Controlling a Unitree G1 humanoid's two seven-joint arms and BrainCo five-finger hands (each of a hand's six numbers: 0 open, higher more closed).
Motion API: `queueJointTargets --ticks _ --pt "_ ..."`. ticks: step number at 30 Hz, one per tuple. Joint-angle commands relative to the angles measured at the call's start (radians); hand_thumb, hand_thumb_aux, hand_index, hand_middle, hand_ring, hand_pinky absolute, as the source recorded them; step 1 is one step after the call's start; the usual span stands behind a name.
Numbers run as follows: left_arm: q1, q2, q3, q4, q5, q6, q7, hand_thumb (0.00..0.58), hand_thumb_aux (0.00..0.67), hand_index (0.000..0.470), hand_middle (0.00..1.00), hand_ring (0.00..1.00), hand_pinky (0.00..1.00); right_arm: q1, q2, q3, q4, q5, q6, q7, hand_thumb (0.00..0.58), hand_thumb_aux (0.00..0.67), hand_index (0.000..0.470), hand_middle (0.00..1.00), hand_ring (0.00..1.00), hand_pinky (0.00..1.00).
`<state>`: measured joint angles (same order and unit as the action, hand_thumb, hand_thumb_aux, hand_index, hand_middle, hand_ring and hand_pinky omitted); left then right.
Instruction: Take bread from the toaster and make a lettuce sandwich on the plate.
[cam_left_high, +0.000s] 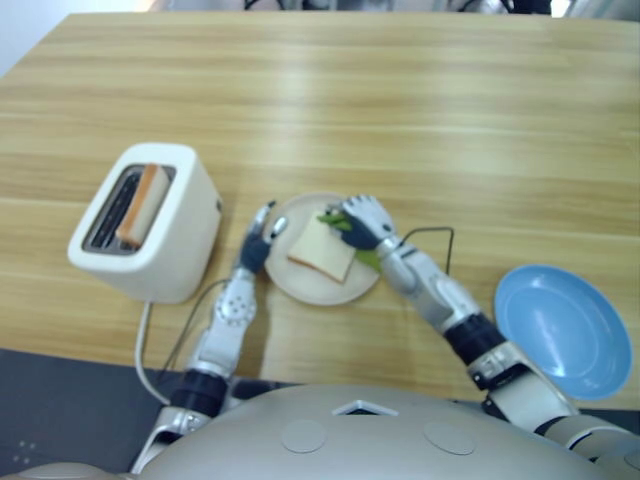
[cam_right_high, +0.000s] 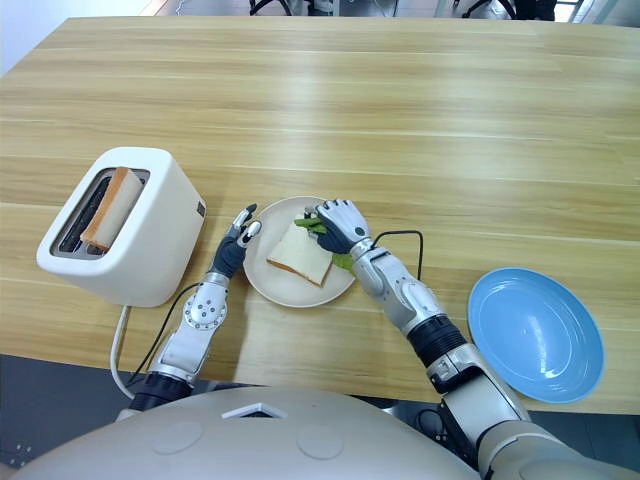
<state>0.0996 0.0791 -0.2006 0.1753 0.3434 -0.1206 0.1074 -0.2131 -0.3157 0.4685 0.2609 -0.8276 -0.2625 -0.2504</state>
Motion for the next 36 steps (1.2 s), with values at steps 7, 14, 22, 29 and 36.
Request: queueJointTargets --ticks 7,14,22,29,36 --pt "0.001 0.004 -0.022 0.026 0.003 -0.003 -0.015 0.000 0.000 0.000 0.00 0.00 0.00 -0.043 0.075 0.047 0.139 -0.001 0.000 -0.001 0.580 0.670 0.460 1.00 1.00 1.00" --pt "0.002 0.004 -0.025 0.023 0.003 -0.002 -0.014 0.000 0.000 0.000 0.00 0.00 0.00 -0.090 0.129 0.085 0.350 0.017 -0.055 -0.051 0.580 0.670 0.460 0.82 0.82 0.82" --pt "0.003 0.002 -0.031 0.029 0.005 -0.003 -0.012 0.000 0.000 0.000 0.00 0.00 0.00 -0.112 0.130 0.099 0.388 0.018 -0.079 -0.067 0.000 0.000 0.000 0.00 0.00 0.00" --pt "0.003 0.002 -0.033 0.032 0.006 -0.004 -0.010 0.000 0.000 0.000 0.00 0.00 0.00 -0.084 0.089 0.095 0.267 0.003 -0.061 -0.049 0.000 0.000 0.000 0.00 0.00 0.00" --pt "0.003 0.001 -0.038 0.034 0.007 -0.005 -0.010 0.000 0.000 0.000 0.00 0.00 0.00 -0.031 0.048 0.081 0.051 -0.018 -0.027 -0.006 0.000 0.000 0.000 0.00 0.00 0.00"
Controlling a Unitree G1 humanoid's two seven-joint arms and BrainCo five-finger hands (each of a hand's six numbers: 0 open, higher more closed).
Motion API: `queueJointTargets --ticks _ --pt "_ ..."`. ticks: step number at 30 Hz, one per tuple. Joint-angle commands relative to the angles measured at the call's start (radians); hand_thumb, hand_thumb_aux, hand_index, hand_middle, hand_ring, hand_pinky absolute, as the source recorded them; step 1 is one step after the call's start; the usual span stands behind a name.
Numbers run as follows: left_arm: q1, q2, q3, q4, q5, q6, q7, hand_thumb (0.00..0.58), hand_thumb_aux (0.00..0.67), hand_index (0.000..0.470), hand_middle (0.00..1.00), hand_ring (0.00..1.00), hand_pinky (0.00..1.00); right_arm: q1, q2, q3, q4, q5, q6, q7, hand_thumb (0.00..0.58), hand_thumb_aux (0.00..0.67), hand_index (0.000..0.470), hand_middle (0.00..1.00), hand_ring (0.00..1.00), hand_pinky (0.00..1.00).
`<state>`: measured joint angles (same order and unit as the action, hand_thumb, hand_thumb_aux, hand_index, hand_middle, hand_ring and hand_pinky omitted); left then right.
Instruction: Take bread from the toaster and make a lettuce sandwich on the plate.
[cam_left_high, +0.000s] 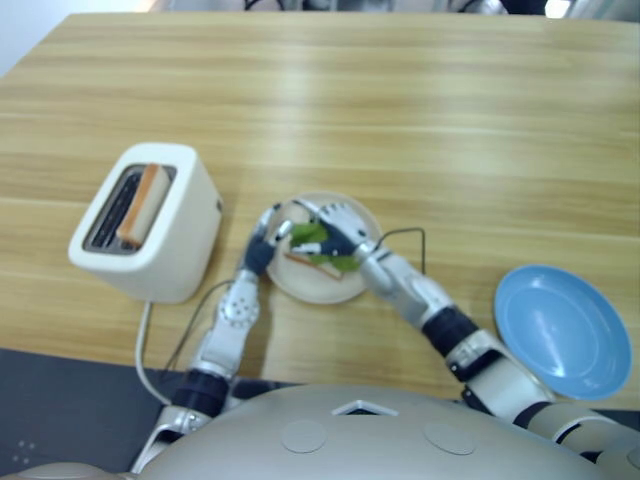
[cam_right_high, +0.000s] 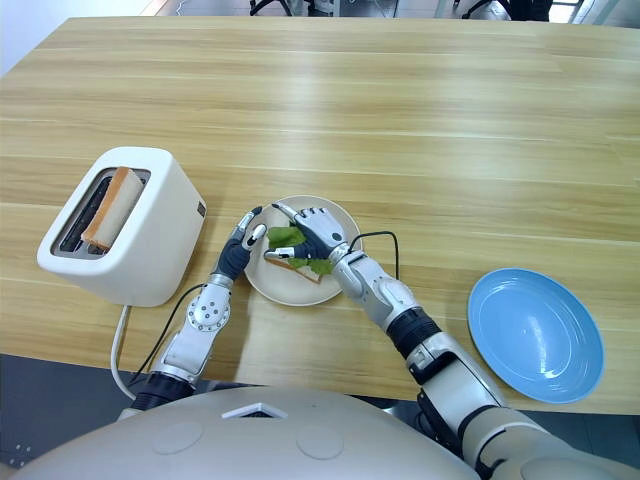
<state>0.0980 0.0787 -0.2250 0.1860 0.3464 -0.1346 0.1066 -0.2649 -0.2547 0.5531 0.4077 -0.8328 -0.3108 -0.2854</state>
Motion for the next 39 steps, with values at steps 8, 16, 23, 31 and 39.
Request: queueJointTargets --ticks 8,16,23,31,39 --pt "0.012 0.002 -0.018 0.023 0.005 0.008 -0.008 0.000 0.000 0.000 0.00 0.00 0.00 0.073 -0.071 -0.094 -0.406 0.004 0.071 0.098 0.000 0.000 0.000 0.00 0.00 0.00" --pt "0.057 0.027 -0.006 -0.177 -0.017 -0.009 -0.042 0.000 0.000 0.000 0.00 0.00 0.00 0.141 -0.111 -0.223 -0.585 0.050 0.097 0.139 0.000 0.000 0.000 0.00 0.00 0.00" --pt "0.034 0.188 0.136 -0.948 -0.273 0.259 -0.325 0.000 0.000 0.000 0.00 0.00 0.00 0.216 -0.096 -0.318 -0.529 0.094 0.109 0.082 0.000 0.000 0.000 0.00 0.00 0.00" --pt "-0.076 0.484 0.683 -1.155 -0.699 0.618 -0.481 0.000 0.000 0.000 0.00 0.00 0.00 0.209 -0.045 -0.262 -0.342 0.068 0.074 0.005 0.000 0.000 0.000 0.00 0.00 0.00" --pt "0.220 0.826 0.910 -0.871 -0.261 0.471 -0.607 0.000 0.000 0.000 0.00 0.00 0.00 0.239 -0.059 -0.276 -0.345 0.073 0.072 -0.020 0.000 0.000 0.000 0.00 0.00 0.00"
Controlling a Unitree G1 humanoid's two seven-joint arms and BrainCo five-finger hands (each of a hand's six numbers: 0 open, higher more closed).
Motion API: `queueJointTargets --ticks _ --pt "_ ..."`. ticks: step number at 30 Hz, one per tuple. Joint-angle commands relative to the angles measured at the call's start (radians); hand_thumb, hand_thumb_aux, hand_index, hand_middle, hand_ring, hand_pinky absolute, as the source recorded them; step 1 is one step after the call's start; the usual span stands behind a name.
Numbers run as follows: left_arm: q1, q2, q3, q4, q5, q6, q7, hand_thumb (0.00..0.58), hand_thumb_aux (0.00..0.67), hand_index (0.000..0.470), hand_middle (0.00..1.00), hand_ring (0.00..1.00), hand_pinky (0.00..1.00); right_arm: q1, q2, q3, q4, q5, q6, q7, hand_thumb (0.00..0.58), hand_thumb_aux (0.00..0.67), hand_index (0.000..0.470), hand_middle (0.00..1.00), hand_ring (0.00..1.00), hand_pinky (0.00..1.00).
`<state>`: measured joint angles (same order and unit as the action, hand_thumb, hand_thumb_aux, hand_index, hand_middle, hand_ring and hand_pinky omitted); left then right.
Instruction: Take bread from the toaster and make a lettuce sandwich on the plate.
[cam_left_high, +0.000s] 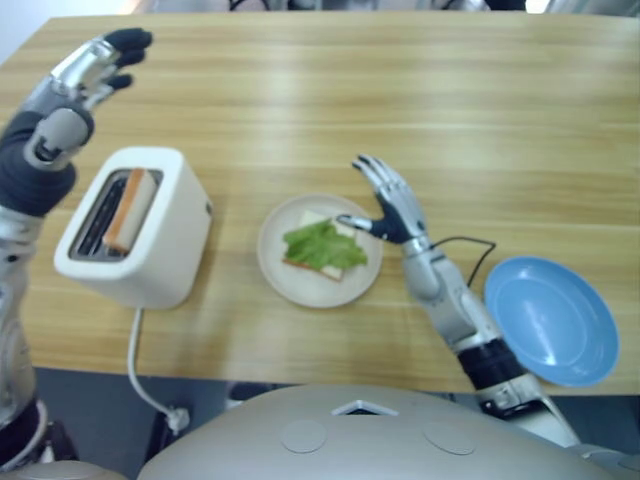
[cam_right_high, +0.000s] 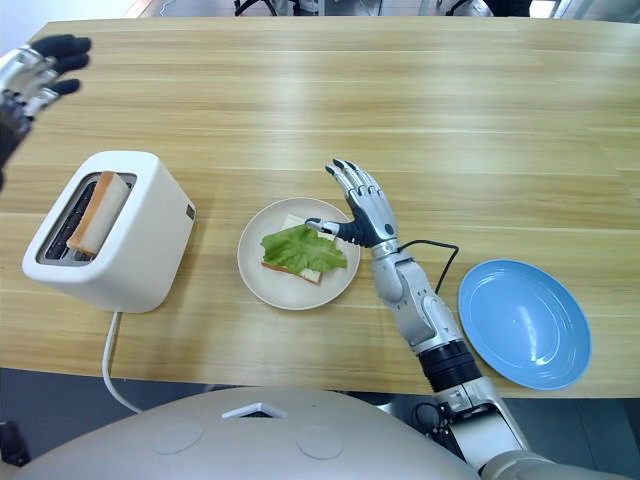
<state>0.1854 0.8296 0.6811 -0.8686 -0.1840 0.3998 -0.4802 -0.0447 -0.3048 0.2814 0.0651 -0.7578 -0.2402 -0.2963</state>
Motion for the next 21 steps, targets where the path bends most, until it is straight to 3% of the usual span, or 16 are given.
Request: queueJointTargets --ticks 1,3,6,13,17,21 --pt "0.172 0.097 -0.007 0.222 0.345 -0.078 0.001 0.000 0.000 0.000 0.00 0.00 0.00 0.021 -0.009 -0.004 -0.002 -0.002 0.002 -0.009 0.000 0.000 0.000 0.00 0.00 0.00" --pt "0.236 0.145 -0.035 0.304 0.548 -0.127 0.076 0.000 0.000 0.000 0.00 0.00 0.00 0.024 -0.010 -0.001 -0.001 -0.002 0.002 -0.011 0.000 0.000 0.000 0.00 0.00 0.00" --pt "0.262 0.169 -0.085 0.407 0.703 -0.164 0.137 0.000 0.000 0.000 0.00 0.00 0.00 0.029 -0.010 0.002 0.000 -0.003 0.005 -0.011 0.000 0.000 0.000 0.00 0.00 0.00" --pt "0.283 0.137 -0.140 0.418 0.867 -0.190 0.141 0.000 0.000 0.000 0.00 0.00 0.00 0.037 -0.016 0.001 -0.008 -0.002 0.010 -0.004 0.000 0.000 0.000 0.00 0.00 0.00" --pt "0.315 0.100 -0.103 0.361 0.885 -0.202 0.105 0.000 0.000 0.000 0.00 0.00 0.00 0.038 -0.022 -0.001 -0.005 0.001 0.009 0.000 0.000 0.000 0.000 0.00 0.00 0.00" --pt "0.297 0.065 -0.156 0.347 0.897 -0.210 0.087 0.000 0.000 0.000 0.00 0.00 0.00 0.050 -0.023 -0.005 -0.006 -0.001 0.016 -0.006 0.000 0.000 0.000 0.00 0.00 0.00"
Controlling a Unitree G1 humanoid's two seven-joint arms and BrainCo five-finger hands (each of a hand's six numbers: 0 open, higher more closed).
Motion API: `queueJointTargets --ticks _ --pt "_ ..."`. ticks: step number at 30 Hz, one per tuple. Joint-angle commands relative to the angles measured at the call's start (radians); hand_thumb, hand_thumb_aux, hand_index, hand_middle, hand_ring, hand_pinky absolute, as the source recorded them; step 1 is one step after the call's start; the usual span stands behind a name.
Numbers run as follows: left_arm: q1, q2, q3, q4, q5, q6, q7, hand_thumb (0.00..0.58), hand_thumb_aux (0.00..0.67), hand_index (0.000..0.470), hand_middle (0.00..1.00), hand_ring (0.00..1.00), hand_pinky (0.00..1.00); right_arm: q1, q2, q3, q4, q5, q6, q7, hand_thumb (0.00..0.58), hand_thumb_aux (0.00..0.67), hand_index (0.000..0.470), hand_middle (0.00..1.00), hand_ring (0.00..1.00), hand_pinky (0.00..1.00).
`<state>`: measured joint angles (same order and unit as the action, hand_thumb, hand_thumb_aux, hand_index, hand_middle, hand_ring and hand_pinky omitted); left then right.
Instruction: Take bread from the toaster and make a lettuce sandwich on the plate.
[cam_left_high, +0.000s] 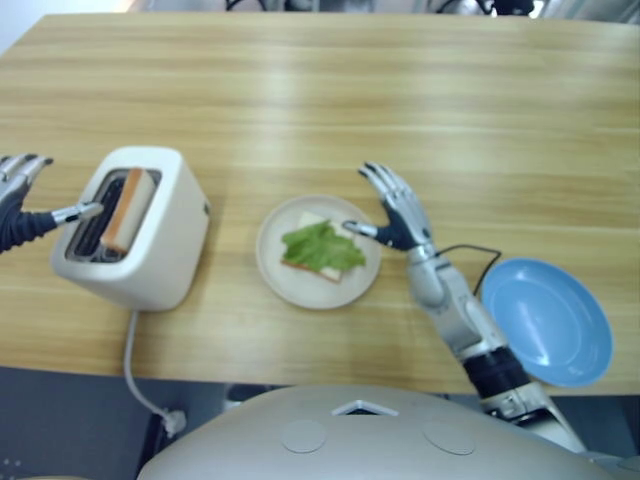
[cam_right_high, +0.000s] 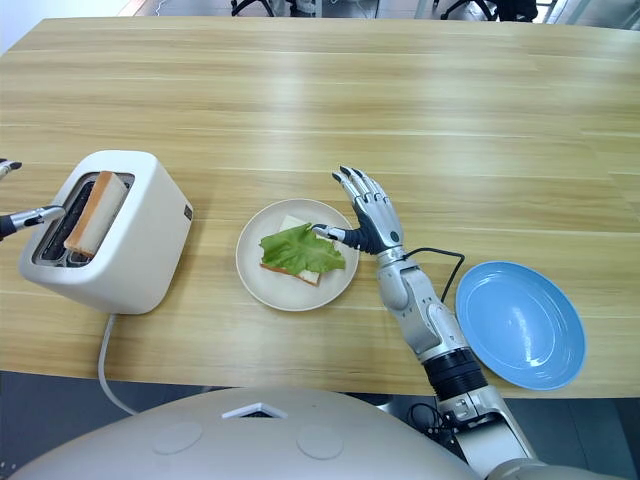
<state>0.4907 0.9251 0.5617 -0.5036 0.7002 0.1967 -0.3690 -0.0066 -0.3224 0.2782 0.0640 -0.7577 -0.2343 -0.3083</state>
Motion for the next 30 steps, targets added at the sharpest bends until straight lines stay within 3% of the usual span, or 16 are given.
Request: queueJointTargets --ticks 1,21,22,23,25,27,28,29,30 --pt "-0.008 -0.044 -0.054 -0.022 0.016 -0.008 -0.027 0.000 0.000 0.000 0.00 0.00 0.00 0.012 -0.004 -0.001 -0.003 -0.002 0.011 0.006 0.000 0.000 0.000 0.00 0.00 0.00" --pt "0.010 -0.158 -0.152 -0.049 0.052 -0.048 -0.079 0.000 0.000 0.000 0.00 0.00 0.00 0.032 -0.014 -0.008 -0.013 -0.003 0.022 0.011 0.000 0.000 0.000 0.00 0.00 0.00" --pt "0.010 -0.159 -0.151 -0.049 0.054 -0.051 -0.078 0.441 0.342 0.235 0.00 0.00 0.00 0.032 -0.015 -0.008 -0.013 -0.003 0.023 0.011 0.000 0.000 0.000 0.00 0.00 0.00" --pt "0.010 -0.160 -0.152 -0.048 0.055 -0.054 -0.077 0.485 0.399 0.274 0.00 0.00 0.00 0.034 -0.015 -0.008 -0.014 -0.003 0.024 0.010 0.000 0.000 0.000 0.00 0.00 0.00" --pt "0.007 -0.162 -0.153 -0.048 0.058 -0.060 -0.073 0.503 0.426 0.292 0.00 0.00 0.00 0.036 -0.015 -0.008 -0.015 -0.004 0.026 0.009 0.000 0.000 0.000 0.00 0.00 0.00" --pt "0.005 -0.164 -0.151 -0.049 0.061 -0.065 -0.067 0.568 0.573 0.393 0.00 0.00 0.00 0.037 -0.015 -0.006 -0.016 -0.004 0.028 0.009 0.000 0.000 0.000 0.00 0.00 0.00" --pt "0.004 -0.165 -0.150 -0.049 0.062 -0.066 -0.064 0.568 0.573 0.393 0.00 0.00 0.00 0.038 -0.015 -0.005 -0.017 -0.004 0.028 0.009 0.000 0.000 0.000 0.00 0.00 0.00" --pt "0.002 -0.165 -0.149 -0.048 0.063 -0.067 -0.060 0.580 0.670 0.460 0.00 0.00 0.00 0.038 -0.015 -0.004 -0.017 -0.004 0.029 0.009 0.000 0.000 0.000 0.00 0.00 0.00" --pt "-0.001 -0.165 -0.146 -0.046 0.064 -0.069 -0.055 0.580 0.670 0.460 0.00 0.00 0.00 0.038 -0.015 -0.004 -0.017 -0.004 0.029 0.010 0.000 0.000 0.000 0.00 0.00 0.00"
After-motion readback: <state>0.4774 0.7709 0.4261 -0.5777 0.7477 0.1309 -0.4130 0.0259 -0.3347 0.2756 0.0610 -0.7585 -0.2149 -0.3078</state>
